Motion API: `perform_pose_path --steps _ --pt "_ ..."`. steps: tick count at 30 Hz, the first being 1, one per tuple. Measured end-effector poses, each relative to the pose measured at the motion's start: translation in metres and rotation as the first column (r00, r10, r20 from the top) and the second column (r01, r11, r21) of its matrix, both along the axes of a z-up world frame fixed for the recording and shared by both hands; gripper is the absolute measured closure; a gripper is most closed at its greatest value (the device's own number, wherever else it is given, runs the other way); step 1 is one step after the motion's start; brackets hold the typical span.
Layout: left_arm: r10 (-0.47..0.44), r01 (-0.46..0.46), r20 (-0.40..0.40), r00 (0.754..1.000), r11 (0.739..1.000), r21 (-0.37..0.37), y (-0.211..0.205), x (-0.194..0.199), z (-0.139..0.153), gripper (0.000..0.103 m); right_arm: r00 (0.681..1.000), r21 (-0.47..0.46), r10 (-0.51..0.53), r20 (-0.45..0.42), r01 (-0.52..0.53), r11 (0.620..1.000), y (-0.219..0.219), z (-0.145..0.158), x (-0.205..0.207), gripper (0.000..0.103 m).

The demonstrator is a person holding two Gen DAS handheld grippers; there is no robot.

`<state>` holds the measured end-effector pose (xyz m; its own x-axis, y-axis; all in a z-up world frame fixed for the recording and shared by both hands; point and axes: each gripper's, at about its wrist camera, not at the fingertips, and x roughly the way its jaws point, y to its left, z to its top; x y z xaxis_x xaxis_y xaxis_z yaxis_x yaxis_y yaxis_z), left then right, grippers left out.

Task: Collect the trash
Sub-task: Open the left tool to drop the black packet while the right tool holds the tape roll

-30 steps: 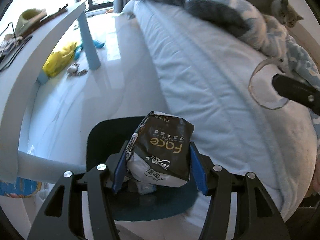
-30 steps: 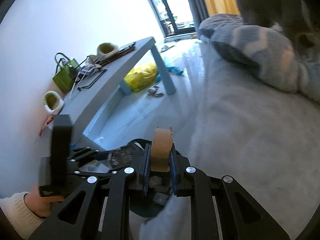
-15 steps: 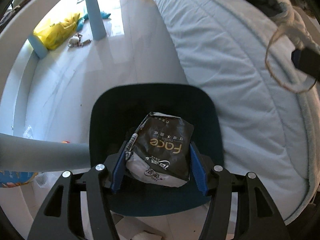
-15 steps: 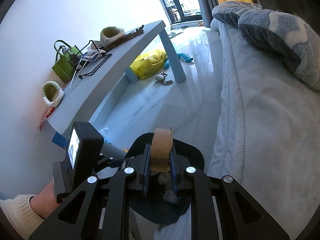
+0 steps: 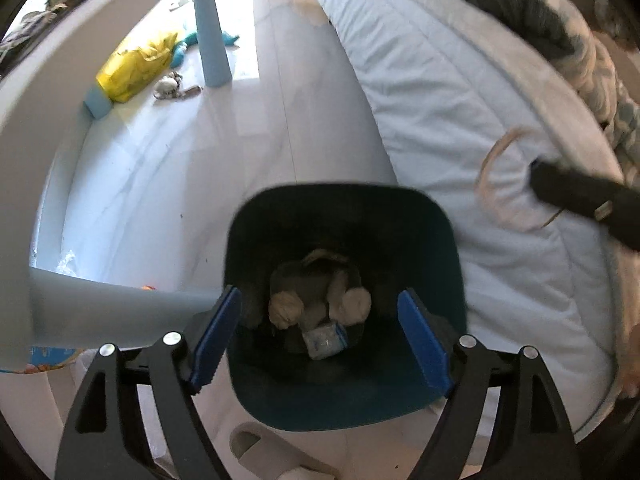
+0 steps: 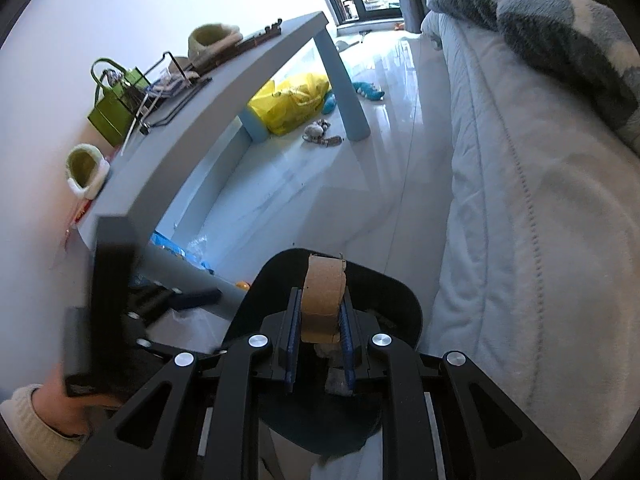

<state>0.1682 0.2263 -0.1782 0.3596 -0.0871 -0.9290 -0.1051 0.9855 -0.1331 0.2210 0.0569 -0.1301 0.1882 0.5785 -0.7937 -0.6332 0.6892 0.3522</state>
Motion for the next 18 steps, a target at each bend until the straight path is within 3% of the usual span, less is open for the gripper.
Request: perform_pose_path --steps 11,18 --pt "0.048 -0.044 0.185 0.982 0.999 -0.025 0.016 -0.010 0.055 0.020 0.999 -0.074 0.020 -0.038 -0.023 0.997 0.023 -0.030 -0.001 0.085" --pt "0.086 -0.072 0.289 0.954 0.996 -0.058 0.033 -0.015 0.081 0.029 0.997 -0.128 0.050 -0.059 -0.057 0.990 0.038 -0.052 -0.006 0.085"
